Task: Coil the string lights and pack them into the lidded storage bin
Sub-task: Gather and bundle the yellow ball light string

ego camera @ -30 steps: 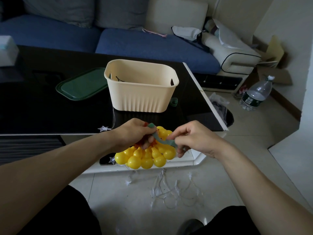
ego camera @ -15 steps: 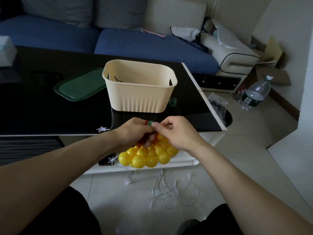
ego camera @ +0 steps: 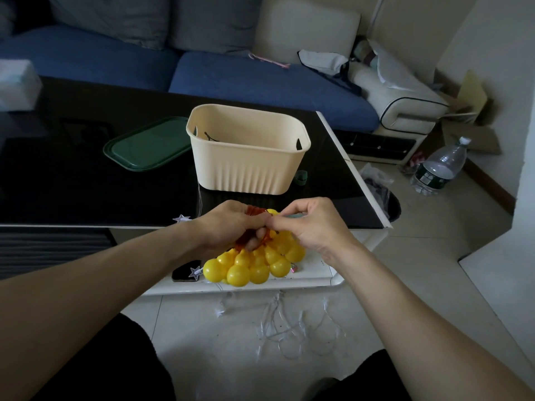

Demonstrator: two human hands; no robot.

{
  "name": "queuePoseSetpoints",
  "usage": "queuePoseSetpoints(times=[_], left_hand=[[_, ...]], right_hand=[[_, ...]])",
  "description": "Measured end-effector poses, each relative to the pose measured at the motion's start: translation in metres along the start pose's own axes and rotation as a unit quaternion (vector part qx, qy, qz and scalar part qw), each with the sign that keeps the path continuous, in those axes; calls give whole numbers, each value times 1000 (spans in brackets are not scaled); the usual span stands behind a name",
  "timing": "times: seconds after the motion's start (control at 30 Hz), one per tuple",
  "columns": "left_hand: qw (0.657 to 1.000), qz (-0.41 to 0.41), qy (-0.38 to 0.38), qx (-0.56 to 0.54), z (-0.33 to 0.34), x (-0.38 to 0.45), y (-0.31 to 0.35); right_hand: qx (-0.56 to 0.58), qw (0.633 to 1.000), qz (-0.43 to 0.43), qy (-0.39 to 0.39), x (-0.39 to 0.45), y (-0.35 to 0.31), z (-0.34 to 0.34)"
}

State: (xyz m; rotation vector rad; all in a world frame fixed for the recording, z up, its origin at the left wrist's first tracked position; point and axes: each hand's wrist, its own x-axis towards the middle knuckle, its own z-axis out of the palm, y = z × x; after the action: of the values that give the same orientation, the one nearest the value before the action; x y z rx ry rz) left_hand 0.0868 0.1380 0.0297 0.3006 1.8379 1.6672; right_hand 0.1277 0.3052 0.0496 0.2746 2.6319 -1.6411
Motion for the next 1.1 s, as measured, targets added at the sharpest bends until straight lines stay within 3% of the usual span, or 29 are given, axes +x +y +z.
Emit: queuePoseSetpoints(times=[0.17,0.57,0.9,1.1], left_hand=[[998,-30,35,-34,4,4,-4],[981,-42,48,-184,18,14,6],[965,-30,-62,-255,14,8,9],[959,-34,-42,-277,16,11,12]], right_hand=[[-84,994,5,-64,1,1,5],[-105,988,-58,96,6,-6,9],[-186,981,9,57,5,2,3],[-230,970,-16,75,2,-2,12]])
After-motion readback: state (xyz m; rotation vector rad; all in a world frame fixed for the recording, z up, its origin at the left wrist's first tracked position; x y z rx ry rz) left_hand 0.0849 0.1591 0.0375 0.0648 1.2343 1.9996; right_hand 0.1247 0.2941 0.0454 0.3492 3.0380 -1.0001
